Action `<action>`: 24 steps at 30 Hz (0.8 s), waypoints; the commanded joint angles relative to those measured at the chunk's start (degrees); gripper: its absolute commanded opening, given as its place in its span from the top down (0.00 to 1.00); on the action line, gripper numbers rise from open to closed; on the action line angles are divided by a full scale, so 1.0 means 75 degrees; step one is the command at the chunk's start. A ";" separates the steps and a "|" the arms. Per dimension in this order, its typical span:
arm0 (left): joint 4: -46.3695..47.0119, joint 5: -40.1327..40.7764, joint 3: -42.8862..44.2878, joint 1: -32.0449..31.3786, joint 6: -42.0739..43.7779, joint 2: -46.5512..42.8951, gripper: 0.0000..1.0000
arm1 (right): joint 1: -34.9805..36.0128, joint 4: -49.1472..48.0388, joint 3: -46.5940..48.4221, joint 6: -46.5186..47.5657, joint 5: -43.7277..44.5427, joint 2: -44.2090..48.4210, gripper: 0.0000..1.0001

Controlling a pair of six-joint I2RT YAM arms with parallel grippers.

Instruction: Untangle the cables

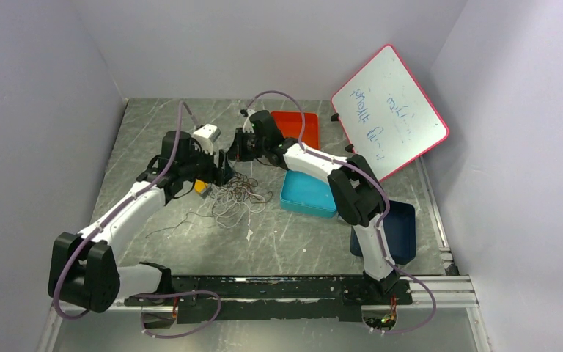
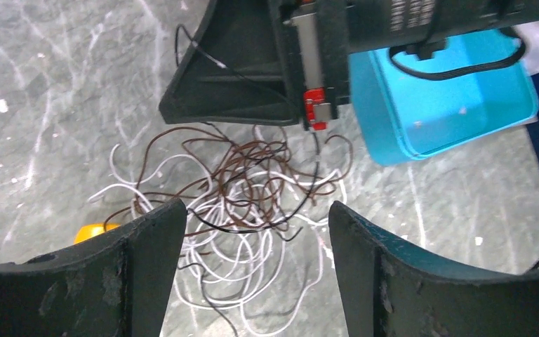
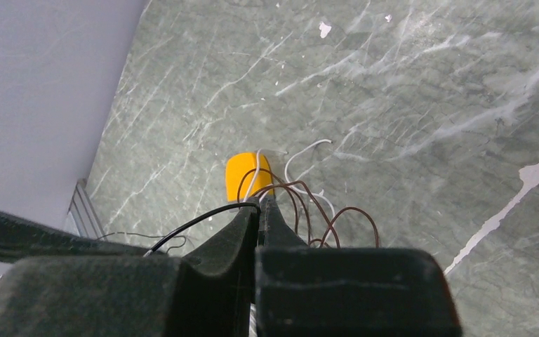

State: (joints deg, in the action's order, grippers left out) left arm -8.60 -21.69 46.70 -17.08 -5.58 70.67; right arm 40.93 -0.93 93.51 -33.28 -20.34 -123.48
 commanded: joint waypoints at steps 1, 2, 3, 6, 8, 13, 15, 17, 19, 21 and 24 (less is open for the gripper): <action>-0.0289 0.0778 0.0448 -0.0101 0.0754 0.0321 0.22 | -0.0036 -0.0199 -0.0090 -0.0028 -0.0207 0.0371 1.00; -0.0227 0.0826 0.0492 -0.0101 0.0791 0.0402 0.22 | -0.0035 -0.0226 -0.0134 -0.0049 -0.0225 0.0390 1.00; -0.0156 0.0835 0.0517 -0.0112 0.0816 0.0478 0.22 | -0.0035 -0.0252 -0.0173 -0.0060 -0.0239 0.0413 1.00; 0.0038 0.0909 0.0612 -0.0134 0.0885 0.0750 0.22 | -0.0034 -0.0357 -0.0253 -0.0114 -0.0304 0.0465 1.00; 0.0131 0.0920 0.0705 -0.0148 0.0916 0.0953 0.23 | -0.0042 -0.0412 -0.0290 -0.0153 -0.0352 0.0488 1.00; 0.0294 0.0601 0.0833 -0.0204 0.0860 0.1252 0.44 | -0.0042 -0.0442 -0.0316 -0.0175 -0.0417 0.0492 1.00; 0.0352 0.0615 0.0793 -0.0207 0.0769 0.1183 0.56 | -0.0049 -0.0438 -0.0325 -0.0169 -0.0409 0.0491 1.00; 0.0422 0.0591 0.0733 -0.0207 0.0728 0.1047 0.70 | -0.0056 -0.0478 -0.0351 -0.0174 -0.0417 0.0503 1.00; 0.0487 0.0593 0.0695 -0.0207 0.0665 0.0908 0.83 | -0.0068 -0.0544 -0.0401 -0.0202 -0.0428 0.0519 1.00; 0.0437 0.0595 0.0706 -0.0205 0.0641 0.0762 0.91 | -0.0078 -0.0628 -0.0536 -0.0227 -0.0414 0.0552 1.00; 0.0246 0.0595 0.0751 -0.0201 0.0624 0.0476 0.93 | -0.0117 -0.0712 -0.0707 -0.0224 -0.0312 0.0634 1.00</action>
State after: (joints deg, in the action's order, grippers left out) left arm -7.97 -16.67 50.96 -18.17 -0.73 77.76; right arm 40.71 -4.10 89.93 -34.54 -22.81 -121.49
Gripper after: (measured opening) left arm 0.080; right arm 0.015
